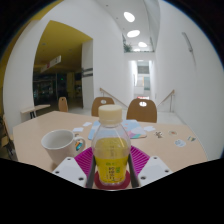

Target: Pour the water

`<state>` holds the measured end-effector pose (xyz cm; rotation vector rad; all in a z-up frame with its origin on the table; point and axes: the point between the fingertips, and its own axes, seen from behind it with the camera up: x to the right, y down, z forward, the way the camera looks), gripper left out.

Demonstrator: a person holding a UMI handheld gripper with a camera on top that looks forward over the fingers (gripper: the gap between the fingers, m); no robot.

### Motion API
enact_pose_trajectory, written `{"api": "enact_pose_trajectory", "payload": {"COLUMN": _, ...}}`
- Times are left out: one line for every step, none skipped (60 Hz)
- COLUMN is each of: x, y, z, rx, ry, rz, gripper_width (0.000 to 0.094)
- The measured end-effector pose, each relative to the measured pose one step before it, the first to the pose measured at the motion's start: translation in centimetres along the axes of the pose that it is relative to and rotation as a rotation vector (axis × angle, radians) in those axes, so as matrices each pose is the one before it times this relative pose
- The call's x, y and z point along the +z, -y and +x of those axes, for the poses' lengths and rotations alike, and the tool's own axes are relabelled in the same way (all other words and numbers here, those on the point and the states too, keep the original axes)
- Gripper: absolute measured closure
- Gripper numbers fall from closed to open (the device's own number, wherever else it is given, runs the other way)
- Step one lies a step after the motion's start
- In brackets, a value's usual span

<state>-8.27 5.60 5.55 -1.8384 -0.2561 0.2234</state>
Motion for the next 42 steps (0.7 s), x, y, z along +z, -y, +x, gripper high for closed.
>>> {"api": "enact_pose_trajectory", "payload": {"x": -0.087, "y": -0.426, "z": 0.114, "rx": 0.0065, "ry": -0.00139, "rz": -0.02498, "gripper_width": 0.0342}}
{"api": "enact_pose_trajectory", "payload": {"x": -0.137, "y": -0.293, "z": 0.089, "rx": 0.0083, "ry": -0.00040, "rz": -0.01824, "gripper_width": 0.0269}}
{"api": "enact_pose_trajectory", "payload": {"x": -0.205, "y": -0.002, "z": -0.103, "rx": 0.0059, "ry": 0.00410, "rz": -0.00580, "gripper_width": 0.0204}}
{"api": "enact_pose_trajectory", "payload": {"x": -0.240, "y": 0.201, "z": -0.130, "rx": 0.0046, "ry": 0.00707, "rz": 0.00497, "gripper_width": 0.0126}}
{"api": "enact_pose_trajectory", "payload": {"x": -0.230, "y": 0.310, "z": -0.057, "rx": 0.0040, "ry": 0.00512, "rz": 0.00990, "gripper_width": 0.0088}}
{"api": "enact_pose_trajectory", "payload": {"x": 0.424, "y": 0.103, "z": 0.233, "rx": 0.0048, "ry": 0.00431, "rz": 0.01073, "gripper_width": 0.0064}}
{"api": "enact_pose_trajectory", "payload": {"x": -0.617, "y": 0.139, "z": 0.083, "rx": 0.0026, "ry": -0.00050, "rz": 0.00630, "gripper_width": 0.0061}}
{"api": "enact_pose_trajectory", "payload": {"x": -0.416, "y": 0.153, "z": -0.005, "rx": 0.0035, "ry": 0.00252, "rz": 0.00240, "gripper_width": 0.0068}}
{"api": "enact_pose_trajectory", "payload": {"x": -0.400, "y": 0.056, "z": 0.049, "rx": 0.0039, "ry": -0.00089, "rz": -0.00081, "gripper_width": 0.0075}}
{"api": "enact_pose_trajectory", "payload": {"x": -0.436, "y": 0.015, "z": 0.144, "rx": 0.0041, "ry": -0.00252, "rz": -0.00392, "gripper_width": 0.0075}}
{"api": "enact_pose_trajectory", "payload": {"x": -0.467, "y": 0.032, "z": 0.111, "rx": 0.0045, "ry": -0.00351, "rz": -0.00412, "gripper_width": 0.0075}}
{"api": "enact_pose_trajectory", "payload": {"x": -0.493, "y": 0.041, "z": 0.089, "rx": 0.0043, "ry": -0.00309, "rz": -0.00314, "gripper_width": 0.0076}}
{"api": "enact_pose_trajectory", "payload": {"x": -0.546, "y": 0.045, "z": 0.055, "rx": 0.0040, "ry": -0.00206, "rz": -0.00206, "gripper_width": 0.0077}}
{"api": "enact_pose_trajectory", "payload": {"x": 0.514, "y": 0.079, "z": 0.125, "rx": 0.0043, "ry": -0.00166, "rz": 0.00079, "gripper_width": 0.0077}}
{"api": "enact_pose_trajectory", "payload": {"x": -1.116, "y": -0.004, "z": -0.103, "rx": 0.0039, "ry": 0.00094, "rz": -0.00301, "gripper_width": 0.0075}}
{"api": "enact_pose_trajectory", "payload": {"x": -0.613, "y": -0.136, "z": 0.045, "rx": 0.0022, "ry": 0.00299, "rz": -0.00135, "gripper_width": 0.0075}}
{"api": "enact_pose_trajectory", "payload": {"x": -0.626, "y": -0.107, "z": -0.132, "rx": 0.0009, "ry": 0.00523, "rz": -0.00297, "gripper_width": 0.0076}}
{"api": "enact_pose_trajectory", "payload": {"x": -0.687, "y": -0.129, "z": -0.210, "rx": 0.0008, "ry": 0.00643, "rz": -0.00392, "gripper_width": 0.0075}}
{"api": "enact_pose_trajectory", "payload": {"x": -0.729, "y": -0.176, "z": -0.193, "rx": 0.0001, "ry": 0.00662, "rz": -0.00455, "gripper_width": 0.0076}}
{"api": "enact_pose_trajectory", "payload": {"x": -0.729, "y": -0.164, "z": -0.239, "rx": 0.0007, "ry": 0.00642, "rz": -0.00425, "gripper_width": 0.0075}}
{"api": "enact_pose_trajectory", "payload": {"x": -0.711, "y": -0.171, "z": -0.244, "rx": 0.0005, "ry": 0.00628, "rz": -0.00399, "gripper_width": 0.0076}}
{"api": "enact_pose_trajectory", "payload": {"x": -0.706, "y": -0.180, "z": -0.209, "rx": -0.0005, "ry": 0.00618, "rz": -0.00296, "gripper_width": 0.0077}}
{"api": "enact_pose_trajectory", "payload": {"x": -0.740, "y": -0.148, "z": -0.219, "rx": -0.0007, "ry": 0.00532, "rz": -0.00175, "gripper_width": 0.0076}}
{"api": "enact_pose_trajectory", "payload": {"x": -0.708, "y": -0.105, "z": -0.180, "rx": -0.0003, "ry": 0.00306, "rz": -0.00009, "gripper_width": 0.0075}}
{"api": "enact_pose_trajectory", "payload": {"x": -0.727, "y": -0.105, "z": -0.182, "rx": 0.0006, "ry": 0.00077, "rz": 0.00177, "gripper_width": 0.0075}}
{"api": "enact_pose_trajectory", "payload": {"x": -0.265, "y": 0.003, "z": -0.308, "rx": 0.0017, "ry": -0.00194, "rz": 0.00340, "gripper_width": 0.0074}}
{"api": "enact_pose_trajectory", "payload": {"x": -0.755, "y": -0.123, "z": -0.028, "rx": 0.0019, "ry": -0.00187, "rz": 0.00577, "gripper_width": 0.0075}}
{"api": "enact_pose_trajectory", "payload": {"x": -0.722, "y": -0.075, "z": -0.107, "rx": 0.0034, "ry": -0.00412, "rz": 0.00471, "gripper_width": 0.0076}}
{"api": "enact_pose_trajectory", "payload": {"x": -0.605, "y": -0.108, "z": -0.005, "rx": 0.0032, "ry": -0.00551, "rz": 0.00449, "gripper_width": 0.0075}}
{"api": "enact_pose_trajectory", "payload": {"x": -0.487, "y": -0.145, "z": 0.027, "rx": 0.0024, "ry": -0.00653, "rz": 0.00333, "gripper_width": 0.0078}}
{"api": "enact_pose_trajectory", "payload": {"x": -0.505, "y": -0.209, "z": 0.070, "rx": 0.0019, "ry": -0.00699, "rz": 0.00241, "gripper_width": 0.0076}}
{"api": "enact_pose_trajectory", "payload": {"x": -0.464, "y": -0.233, "z": 0.107, "rx": 0.0017, "ry": -0.00912, "rz": 0.00167, "gripper_width": 0.0076}}
{"api": "enact_pose_trajectory", "payload": {"x": -0.399, "y": -0.280, "z": 0.136, "rx": 0.0031, "ry": -0.01049, "rz": 0.00043, "gripper_width": 0.0075}}
{"api": "enact_pose_trajectory", "payload": {"x": -0.379, "y": -0.330, "z": 0.093, "rx": 0.0040, "ry": -0.01029, "rz": -0.00043, "gripper_width": 0.0076}}
{"api": "enact_pose_trajectory", "payload": {"x": -0.334, "y": -0.405, "z": 0.123, "rx": 0.0047, "ry": -0.00946, "rz": -0.00308, "gripper_width": 0.0078}}
{"api": "enact_pose_trajectory", "payload": {"x": -0.284, "y": -0.447, "z": 0.054, "rx": 0.0048, "ry": -0.00665, "rz": -0.00524, "gripper_width": 0.0077}}
{"api": "enact_pose_trajectory", "payload": {"x": -0.188, "y": -0.442, "z": 0.048, "rx": 0.0035, "ry": -0.00284, "rz": -0.00578, "gripper_width": 0.0077}}
{"api": "enact_pose_trajectory", "payload": {"x": -0.295, "y": -0.413, "z": -0.046, "rx": 0.0033, "ry": 0.00186, "rz": -0.00733, "gripper_width": 0.0078}}
{"api": "enact_pose_trajectory", "payload": {"x": -0.178, "y": -0.434, "z": -0.181, "rx": 0.0010, "ry": 0.00333, "rz": -0.00612, "gripper_width": 0.0078}}
{"api": "enact_pose_trajectory", "payload": {"x": -0.311, "y": -0.350, "z": -0.143, "rx": -0.0003, "ry": 0.00457, "rz": -0.00526, "gripper_width": 0.0078}}
{"api": "enact_pose_trajectory", "payload": {"x": -0.152, "y": -0.302, "z": -0.100, "rx": -0.0021, "ry": 0.00514, "rz": -0.00422, "gripper_width": 0.0078}}
{"api": "enact_pose_trajectory", "payload": {"x": -0.150, "y": -0.244, "z": -0.073, "rx": -0.0031, "ry": 0.00430, "rz": -0.00224, "gripper_width": 0.0080}}
